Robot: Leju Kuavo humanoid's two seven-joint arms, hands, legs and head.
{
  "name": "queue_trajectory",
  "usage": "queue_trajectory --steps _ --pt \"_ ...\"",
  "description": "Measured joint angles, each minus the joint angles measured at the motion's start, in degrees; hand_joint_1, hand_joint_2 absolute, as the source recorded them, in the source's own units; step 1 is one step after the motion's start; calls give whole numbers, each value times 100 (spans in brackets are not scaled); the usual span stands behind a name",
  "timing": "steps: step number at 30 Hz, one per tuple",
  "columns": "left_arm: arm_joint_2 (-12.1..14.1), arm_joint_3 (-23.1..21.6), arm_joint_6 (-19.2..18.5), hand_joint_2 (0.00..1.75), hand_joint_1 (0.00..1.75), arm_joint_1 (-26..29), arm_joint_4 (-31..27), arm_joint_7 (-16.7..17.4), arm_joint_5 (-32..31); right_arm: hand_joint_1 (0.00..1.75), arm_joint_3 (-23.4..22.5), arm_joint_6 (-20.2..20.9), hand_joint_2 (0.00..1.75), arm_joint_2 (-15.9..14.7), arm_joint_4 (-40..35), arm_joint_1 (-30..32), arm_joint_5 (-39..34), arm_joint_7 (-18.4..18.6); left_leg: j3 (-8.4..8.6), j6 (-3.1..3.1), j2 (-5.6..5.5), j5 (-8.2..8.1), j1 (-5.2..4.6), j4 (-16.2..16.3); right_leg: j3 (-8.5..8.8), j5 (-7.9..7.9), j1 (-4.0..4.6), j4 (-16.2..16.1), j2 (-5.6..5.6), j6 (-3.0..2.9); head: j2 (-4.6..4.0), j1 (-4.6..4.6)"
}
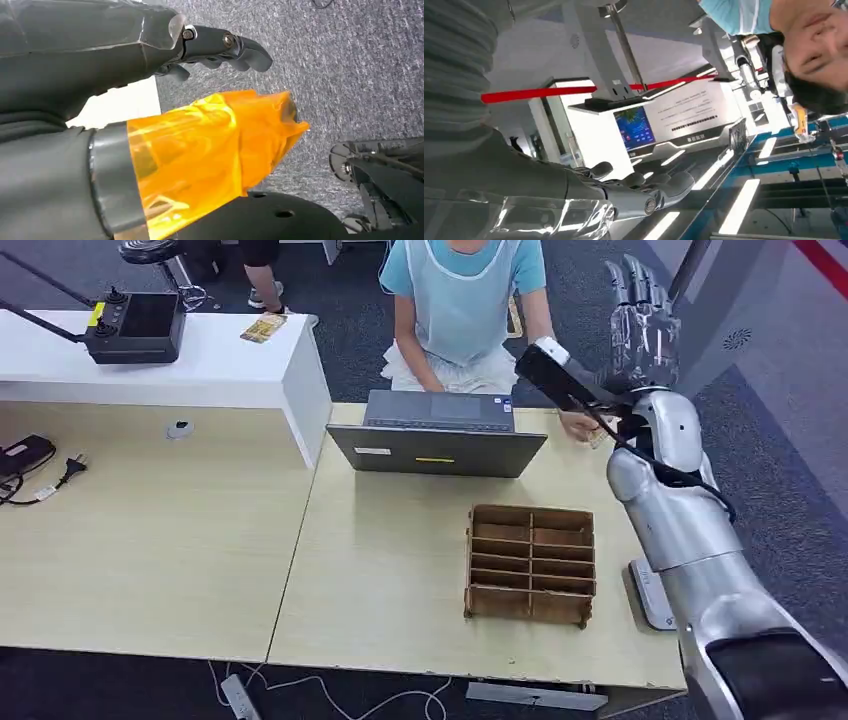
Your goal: Pass the card to the sensor for recognition and then transmit it.
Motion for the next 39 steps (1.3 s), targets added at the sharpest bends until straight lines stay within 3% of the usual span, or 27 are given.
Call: queue_trajectory --steps 14,34,35,36,37,39 --pt "4 -140 -48 0 0 -49 0 70 -65 0 -107 -286 175 -2 874 -315 782 315 1 0 0 0 0 1 0 1 0 0 1 -1 0 0" --pt "4 -201 -41 0 0 -62 0 87 -41 2 -245 -304 175 -20 1169 -362 894 378 3 -1 1 1 0 1 -1 1 0 0 2 -1 0 0" --pt "4 -201 -41 0 0 -62 0 87 -41 9 -249 -304 175 -22 1171 -362 894 378 3 -1 1 1 0 1 -1 1 0 0 2 -1 0 0" --pt "4 -203 -41 0 0 -62 0 87 -41 131 -254 -304 175 -26 1171 -362 894 380 3 -1 1 1 0 1 -1 1 0 0 2 -1 0 0" --pt "4 -205 -41 0 0 -62 0 87 -42 157 -256 -304 175 -31 1171 -362 894 380 3 -1 1 1 0 1 -1 1 0 0 2 -1 0 0" --pt "4 -205 -41 0 0 -63 0 87 -41 173 -258 -304 175 -42 1173 -361 894 378 3 -1 1 1 0 1 -1 1 0 0 2 -1 0 0"
